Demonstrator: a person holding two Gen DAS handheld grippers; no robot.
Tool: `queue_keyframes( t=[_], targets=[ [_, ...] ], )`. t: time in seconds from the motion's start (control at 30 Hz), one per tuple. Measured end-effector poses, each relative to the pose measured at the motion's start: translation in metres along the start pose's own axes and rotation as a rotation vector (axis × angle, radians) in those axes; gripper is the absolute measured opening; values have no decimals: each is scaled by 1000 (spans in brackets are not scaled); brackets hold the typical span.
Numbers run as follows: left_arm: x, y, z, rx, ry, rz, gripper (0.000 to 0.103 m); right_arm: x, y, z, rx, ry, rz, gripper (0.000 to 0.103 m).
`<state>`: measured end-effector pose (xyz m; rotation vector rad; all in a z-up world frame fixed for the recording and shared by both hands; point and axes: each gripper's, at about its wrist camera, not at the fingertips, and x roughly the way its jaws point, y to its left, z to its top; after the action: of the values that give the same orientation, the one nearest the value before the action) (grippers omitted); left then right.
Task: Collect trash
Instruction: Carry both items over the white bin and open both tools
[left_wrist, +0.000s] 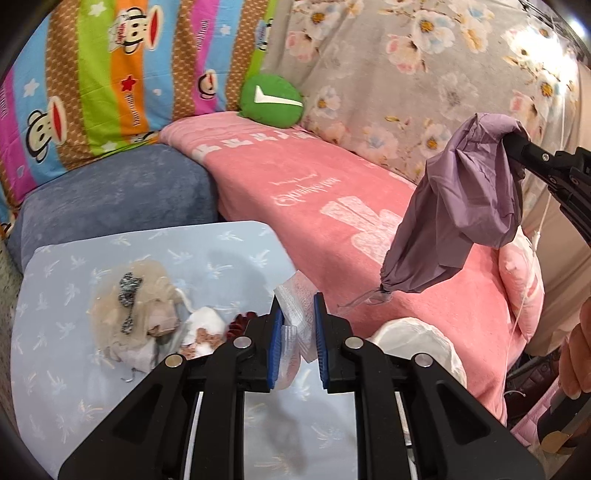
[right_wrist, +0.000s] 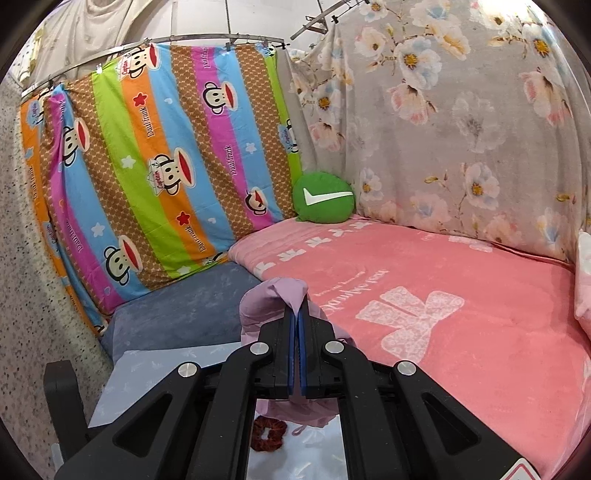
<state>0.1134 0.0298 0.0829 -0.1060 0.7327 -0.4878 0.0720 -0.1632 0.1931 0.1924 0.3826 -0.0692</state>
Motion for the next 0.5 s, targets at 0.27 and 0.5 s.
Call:
queue_keyframes(
  t=[0.27, 0.5],
  targets=[
    [22, -56, -6, 82, 62, -95, 16, -17, -55, -11, 30, 34, -85, 1],
    [46, -107, -22, 156, 121, -158, 16, -23, -105, -43, 85, 110, -155, 1]
  ],
)
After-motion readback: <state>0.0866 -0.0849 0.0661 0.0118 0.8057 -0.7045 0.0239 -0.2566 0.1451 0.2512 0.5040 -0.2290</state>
